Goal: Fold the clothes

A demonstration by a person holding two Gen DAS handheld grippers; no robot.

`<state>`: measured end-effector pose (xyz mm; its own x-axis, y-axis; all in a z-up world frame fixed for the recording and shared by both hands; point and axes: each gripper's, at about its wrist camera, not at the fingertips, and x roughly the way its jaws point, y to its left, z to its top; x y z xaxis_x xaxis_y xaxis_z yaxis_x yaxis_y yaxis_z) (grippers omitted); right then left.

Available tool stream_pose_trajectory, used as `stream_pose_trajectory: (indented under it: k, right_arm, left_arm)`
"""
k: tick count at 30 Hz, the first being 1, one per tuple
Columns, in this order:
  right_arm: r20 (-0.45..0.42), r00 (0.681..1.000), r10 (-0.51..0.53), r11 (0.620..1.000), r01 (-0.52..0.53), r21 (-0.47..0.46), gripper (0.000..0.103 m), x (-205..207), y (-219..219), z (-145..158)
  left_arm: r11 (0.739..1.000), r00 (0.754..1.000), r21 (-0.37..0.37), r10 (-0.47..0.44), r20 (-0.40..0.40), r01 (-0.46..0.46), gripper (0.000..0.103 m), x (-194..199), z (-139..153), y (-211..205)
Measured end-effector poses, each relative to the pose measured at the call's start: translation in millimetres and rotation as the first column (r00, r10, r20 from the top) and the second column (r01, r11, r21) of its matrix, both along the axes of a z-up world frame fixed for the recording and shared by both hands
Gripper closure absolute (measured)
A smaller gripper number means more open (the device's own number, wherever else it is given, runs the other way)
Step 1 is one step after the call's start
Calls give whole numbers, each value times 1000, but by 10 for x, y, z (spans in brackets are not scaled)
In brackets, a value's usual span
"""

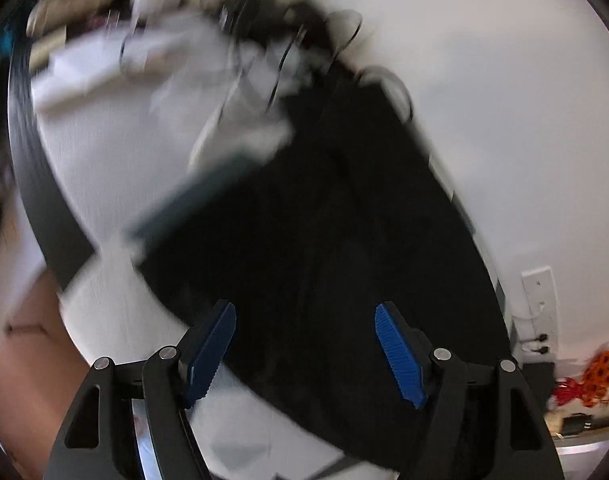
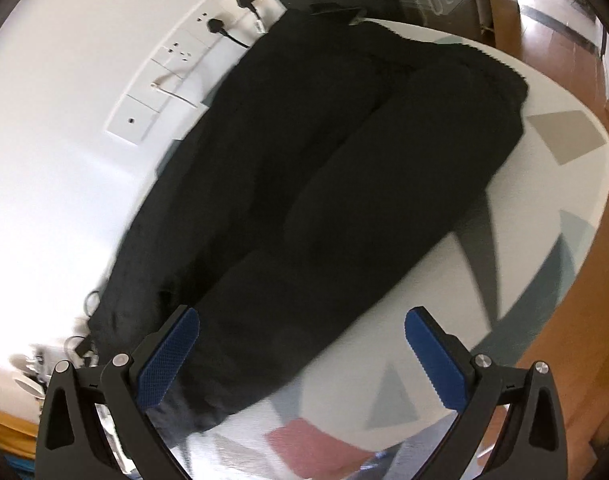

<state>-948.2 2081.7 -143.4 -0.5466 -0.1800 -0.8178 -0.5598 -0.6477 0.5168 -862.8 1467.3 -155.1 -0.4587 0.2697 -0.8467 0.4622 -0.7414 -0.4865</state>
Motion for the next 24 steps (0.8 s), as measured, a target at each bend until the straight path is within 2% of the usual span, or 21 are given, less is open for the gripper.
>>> stream_pose_trajectory:
  k: [5,9,13,15,20,23,24]
  right_arm:
    - [14,1000,-5,1000,5,11,0,48,159,-87]
    - [-5,1000,-19,1000,19,-24,1,46,270,-162]
    - [-25,998,-58,995,56,-77,7,14,395,-251]
    - [-32,996,-88,994,85,-64,14,8,485,-269]
    - [-21,988,-155,982,152,-112,17,-7,703,-413]
    - [-18,987,-162,976,158,-148,21,-40,679,-512]
    - [-21,989,-144,982,141,-129,21,-79,639,-502]
  left_arm:
    - [983,996,167,-87,35,80,31,299,-344,218]
    - [966,994,245,-98,52,82,31,385,-567,300]
    - [961,994,266,-91,67,70,31,406,-678,350]
    - [962,993,264,-92,76,69,31,412,-718,371]
    - [966,986,252,-99,136,62,31,443,-875,433]
    - [969,984,242,-89,154,50,31,477,-935,452]
    - [973,984,225,-93,150,58,31,477,-924,465]
